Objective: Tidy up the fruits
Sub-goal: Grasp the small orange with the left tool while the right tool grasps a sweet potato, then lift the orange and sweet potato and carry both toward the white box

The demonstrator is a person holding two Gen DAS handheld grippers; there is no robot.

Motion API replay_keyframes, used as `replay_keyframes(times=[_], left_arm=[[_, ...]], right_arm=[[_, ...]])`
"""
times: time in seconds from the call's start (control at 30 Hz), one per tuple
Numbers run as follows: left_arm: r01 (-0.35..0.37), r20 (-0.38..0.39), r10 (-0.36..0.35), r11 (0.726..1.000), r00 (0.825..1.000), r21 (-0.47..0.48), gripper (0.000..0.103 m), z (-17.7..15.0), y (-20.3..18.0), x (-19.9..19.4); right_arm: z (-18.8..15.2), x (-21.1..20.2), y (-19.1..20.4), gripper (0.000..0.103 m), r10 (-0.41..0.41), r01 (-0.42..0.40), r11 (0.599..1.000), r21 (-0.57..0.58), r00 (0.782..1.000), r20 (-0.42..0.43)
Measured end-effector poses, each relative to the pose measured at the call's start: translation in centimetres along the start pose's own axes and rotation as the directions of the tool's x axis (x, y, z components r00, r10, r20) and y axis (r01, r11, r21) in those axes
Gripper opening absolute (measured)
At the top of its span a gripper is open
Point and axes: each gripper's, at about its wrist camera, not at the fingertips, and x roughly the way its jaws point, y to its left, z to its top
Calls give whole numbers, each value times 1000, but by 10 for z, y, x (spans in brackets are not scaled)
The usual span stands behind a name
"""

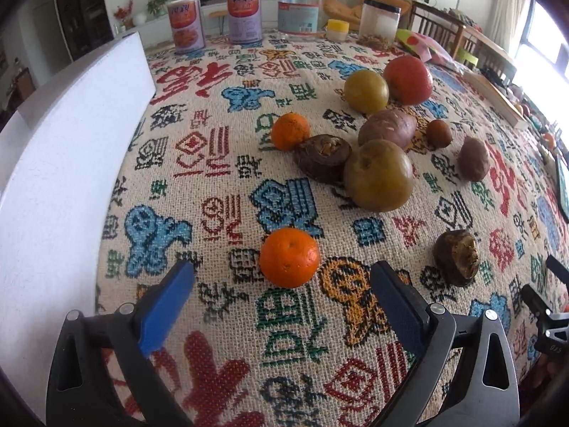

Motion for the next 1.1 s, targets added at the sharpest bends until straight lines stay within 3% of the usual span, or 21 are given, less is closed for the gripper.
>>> replay_keyframes(times=[0.13, 0.2, 0.33, 0.4, 0.53, 0.6, 0.63, 0.73, 0.77, 0.9, 1.0, 1.03, 1.07, 1.1], left_arm=[[-20, 19, 21, 999, 1000, -32, 91, -1, 2, 8], [-32, 45, 34, 999, 998, -37, 77, -1, 3, 6], [-4, 71, 7, 999, 997, -46, 31, 2, 5, 3], [-1, 73, 4, 999, 997, -45, 31, 1, 4, 0], [29, 88, -25, 999, 996, -40, 30, -8, 2, -10], [46, 92, -42, 998, 995, -41, 30, -15, 1, -15], [55, 93, -51, 997, 994, -45, 30, -18, 1, -17], [87, 101, -81, 994, 992, -58, 30, -24, 1, -26], [93, 105, -87, 994, 991, -60, 30, -26, 2, -29], [111, 119, -102, 992, 988, -66, 30, -32, 9, -43], [118, 114, -109, 990, 988, -74, 30, -38, 17, -47], [120, 112, -111, 990, 987, -75, 30, -40, 19, -48], [124, 111, -115, 989, 987, -77, 30, -42, 21, -49], [129, 110, -120, 988, 987, -79, 30, -44, 23, -50]], right_arm=[[-2, -1, 1, 103, 1, -1, 1000, 3, 1000, 12], [-3, -1, 1, 103, 2, -2, 1000, 3, 1000, 18], [-5, -2, 0, 103, 2, -2, 1000, 9, 1000, 31], [-4, -2, 0, 103, 4, -4, 1000, 9, 1000, 22], [8, -3, -7, 102, 48, -44, 998, 48, 996, -74], [22, -4, -14, 94, 142, -131, 980, 152, 988, -62], [33, -1, -15, 85, 183, -167, 967, 193, 981, -69], [77, 21, -3, 64, 315, -274, 913, 301, 944, -96], [93, 30, 1, 64, 333, -285, 901, 327, 938, -98], [141, 66, 14, 64, 305, -240, 881, 407, 947, -101], [150, 99, 22, 64, 303, -186, 870, 457, 932, -197], [152, 99, 24, 61, 275, -165, 879, 447, 942, -194], [157, 98, 28, 50, 240, -135, 902, 410, 946, -217], [159, 99, 31, 48, 243, -142, 915, 377, 941, -235]])
